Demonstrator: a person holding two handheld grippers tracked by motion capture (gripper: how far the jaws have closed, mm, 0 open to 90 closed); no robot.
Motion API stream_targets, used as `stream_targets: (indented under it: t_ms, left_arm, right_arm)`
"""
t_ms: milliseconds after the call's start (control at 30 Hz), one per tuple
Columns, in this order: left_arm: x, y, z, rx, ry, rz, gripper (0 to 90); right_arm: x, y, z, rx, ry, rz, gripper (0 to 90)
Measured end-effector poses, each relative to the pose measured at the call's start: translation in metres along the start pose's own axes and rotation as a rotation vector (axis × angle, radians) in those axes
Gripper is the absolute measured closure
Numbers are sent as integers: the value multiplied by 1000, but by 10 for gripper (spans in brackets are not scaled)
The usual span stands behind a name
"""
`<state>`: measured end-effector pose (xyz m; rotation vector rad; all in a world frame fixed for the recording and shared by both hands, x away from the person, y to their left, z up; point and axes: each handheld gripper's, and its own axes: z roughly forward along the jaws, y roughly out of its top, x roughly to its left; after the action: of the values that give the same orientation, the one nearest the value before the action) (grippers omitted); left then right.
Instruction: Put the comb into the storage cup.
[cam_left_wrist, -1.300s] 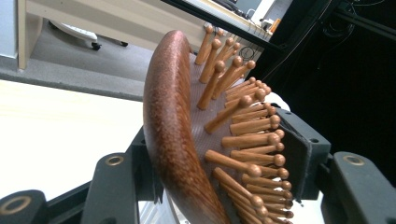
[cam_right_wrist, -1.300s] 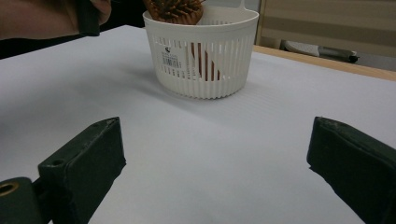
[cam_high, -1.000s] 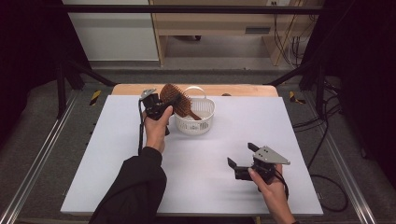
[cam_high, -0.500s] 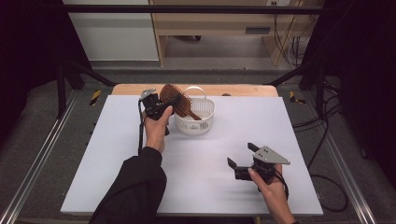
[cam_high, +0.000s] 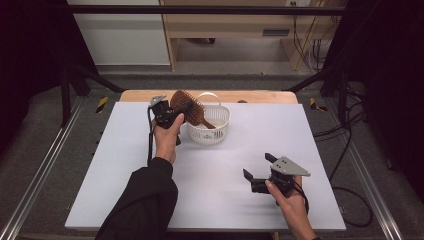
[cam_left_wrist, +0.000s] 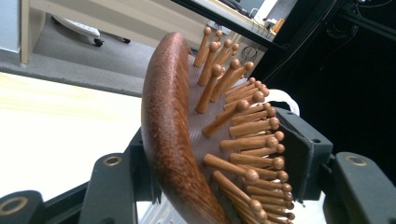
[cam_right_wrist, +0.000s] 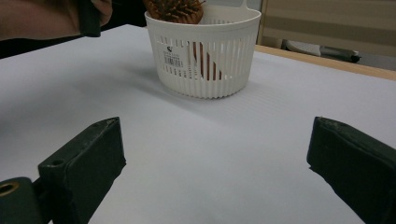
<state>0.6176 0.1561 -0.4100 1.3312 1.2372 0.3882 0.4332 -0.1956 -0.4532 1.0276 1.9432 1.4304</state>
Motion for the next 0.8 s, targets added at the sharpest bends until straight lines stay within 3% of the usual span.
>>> stream_targets:
  t_ms: [800]
  left_arm:
    - [3, 0, -1, -2, 12, -6, 398]
  right_arm:
    - [0, 0, 0, 2, 2, -1, 45]
